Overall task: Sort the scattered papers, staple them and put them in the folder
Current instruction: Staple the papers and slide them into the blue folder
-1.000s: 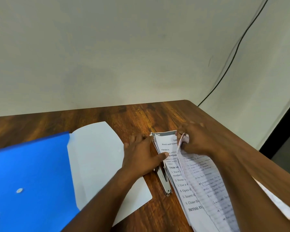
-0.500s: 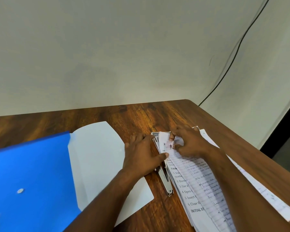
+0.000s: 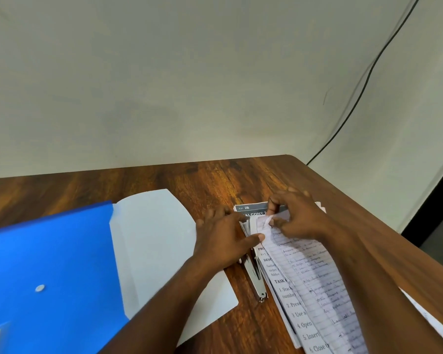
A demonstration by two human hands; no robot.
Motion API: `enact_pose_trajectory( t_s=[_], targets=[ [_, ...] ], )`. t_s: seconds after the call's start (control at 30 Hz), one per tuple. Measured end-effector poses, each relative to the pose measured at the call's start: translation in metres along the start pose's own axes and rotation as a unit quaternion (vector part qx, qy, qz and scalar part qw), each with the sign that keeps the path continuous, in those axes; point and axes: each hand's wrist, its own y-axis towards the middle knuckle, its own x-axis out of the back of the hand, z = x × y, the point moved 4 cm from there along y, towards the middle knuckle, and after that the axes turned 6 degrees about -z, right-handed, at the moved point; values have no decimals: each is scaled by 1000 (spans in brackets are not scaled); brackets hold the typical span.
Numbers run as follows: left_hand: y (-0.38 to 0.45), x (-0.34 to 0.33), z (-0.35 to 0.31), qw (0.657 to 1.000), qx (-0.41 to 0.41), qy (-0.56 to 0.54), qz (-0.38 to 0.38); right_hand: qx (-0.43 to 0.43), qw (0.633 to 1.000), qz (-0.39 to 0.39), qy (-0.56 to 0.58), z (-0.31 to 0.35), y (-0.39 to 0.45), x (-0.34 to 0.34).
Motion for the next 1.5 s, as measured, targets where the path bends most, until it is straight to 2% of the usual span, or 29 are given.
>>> enact_pose_trajectory(
  t_s=[0.13,0.3,0.47,0.53,0.63,0.73,0.83,0.93,1.0,1.1,1.3,1.5],
  targets=[
    [2,-1,-5,999,20,-30,20,-5,1000,23,17,3,-1,-1],
    [6,-3,-1,993,65,-100,-11,2,1000,27,3,4,-1,-2],
    [9,-7,8,962,106,-243,-59,-19,996,50,65,3,0,1],
    [8,-4,9,948,118,-284,-77,-24,996,42,77,4,0,2],
    [5,1,10,932,124,-327,-90,-27,995,-13,91,4,1,9],
    [4,0,10,939,112,-316,-74,-13,993,-89,80,2,1,17],
    [2,-3,8,949,103,-295,-35,-18,983,-183,4,-2,3,19],
    [1,-5,4,957,98,-272,-5,35,972,-221,-68,3,4,10],
    [0,-5,2,961,91,-261,8,53,972,-217,-75,7,5,-1],
    [-1,-4,0,966,89,-241,5,32,977,-195,-79,8,9,-19],
    [2,-7,11,978,110,-159,-82,-28,982,-164,-95,2,15,-38],
    [1,-8,15,976,129,-123,-122,-48,989,-58,-124,5,25,-40]
  ],
)
